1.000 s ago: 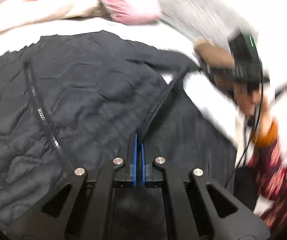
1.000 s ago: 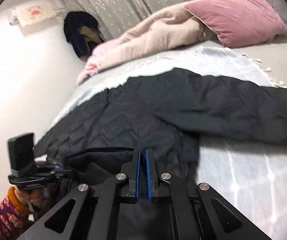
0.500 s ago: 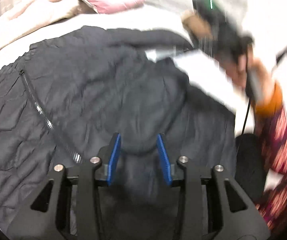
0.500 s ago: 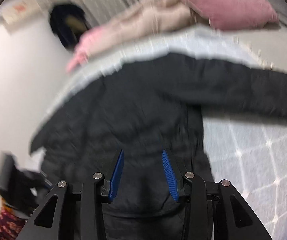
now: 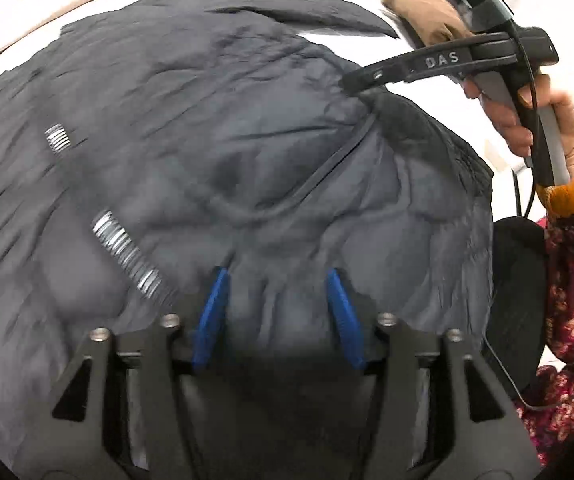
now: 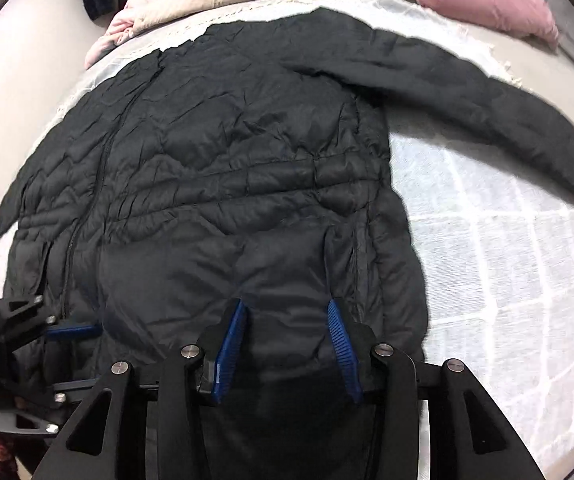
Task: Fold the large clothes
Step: 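Release the hem with the left gripper and grasp the other sleeve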
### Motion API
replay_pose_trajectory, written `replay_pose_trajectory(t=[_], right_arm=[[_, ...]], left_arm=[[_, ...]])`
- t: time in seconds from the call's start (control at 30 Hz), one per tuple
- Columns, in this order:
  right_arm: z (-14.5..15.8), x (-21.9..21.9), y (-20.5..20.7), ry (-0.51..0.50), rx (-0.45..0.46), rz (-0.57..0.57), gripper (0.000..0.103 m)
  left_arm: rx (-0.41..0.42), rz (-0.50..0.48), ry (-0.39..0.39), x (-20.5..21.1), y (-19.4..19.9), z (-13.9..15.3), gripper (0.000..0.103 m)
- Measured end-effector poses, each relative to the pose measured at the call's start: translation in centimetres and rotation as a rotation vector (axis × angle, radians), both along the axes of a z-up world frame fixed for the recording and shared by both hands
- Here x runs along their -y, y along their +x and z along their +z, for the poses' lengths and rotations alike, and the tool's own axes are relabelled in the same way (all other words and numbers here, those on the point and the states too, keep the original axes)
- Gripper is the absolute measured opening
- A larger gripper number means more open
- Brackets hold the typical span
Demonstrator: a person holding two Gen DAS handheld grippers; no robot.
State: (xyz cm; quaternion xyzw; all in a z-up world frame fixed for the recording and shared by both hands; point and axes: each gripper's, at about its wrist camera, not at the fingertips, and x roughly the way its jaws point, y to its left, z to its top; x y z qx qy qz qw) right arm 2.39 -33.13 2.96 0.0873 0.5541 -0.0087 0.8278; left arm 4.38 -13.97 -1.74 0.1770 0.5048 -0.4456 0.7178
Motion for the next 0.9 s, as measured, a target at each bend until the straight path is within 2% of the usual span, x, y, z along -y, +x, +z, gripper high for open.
replay_pose_trajectory(t=[0.1,0.17,0.27,0.4,0.5,0.6,0.7,0.9], right_arm=[[1.9,-0.7,-0.4,-0.023,0.064,-0.011,0.053],[2.8,-1.0,-0.4,0.0,0.106,-0.012,0.058],[3.5,-1.9,-0.2,0.047,0.145,-0.016,0.063],[3.9,-4.3,1.0,0.032,0.187,-0.012,0.066],[3.5,-6.3,2.3,0.04,0.191,0.018,0.067],[2.6,-7.7,3.2,0.049,0.169,0.064,0.067],[2.1,-8.4,3.6,0.032,0.158,0.087,0.067],[1.1,-8.9,4.2,0.019,0.15,0.091,0.068]], left_arm=[[0.058,0.141,-0.002,-4.0,0.0,1.7,0.072],[0.058,0.256,-0.014,-7.0,0.8,2.5,0.081],[0.039,0.442,-0.028,-11.7,2.7,3.2,0.083],[0.017,0.677,-0.02,-18.2,5.7,3.3,0.083],[-0.01,0.87,-0.049,-24.5,7.4,3.1,0.083],[0.043,1.031,-0.018,-29.0,8.2,2.7,0.083],[0.064,1.133,0.001,-32.6,9.0,2.2,0.084],[0.009,1.326,-0.029,-40.0,11.0,0.0,0.084]])
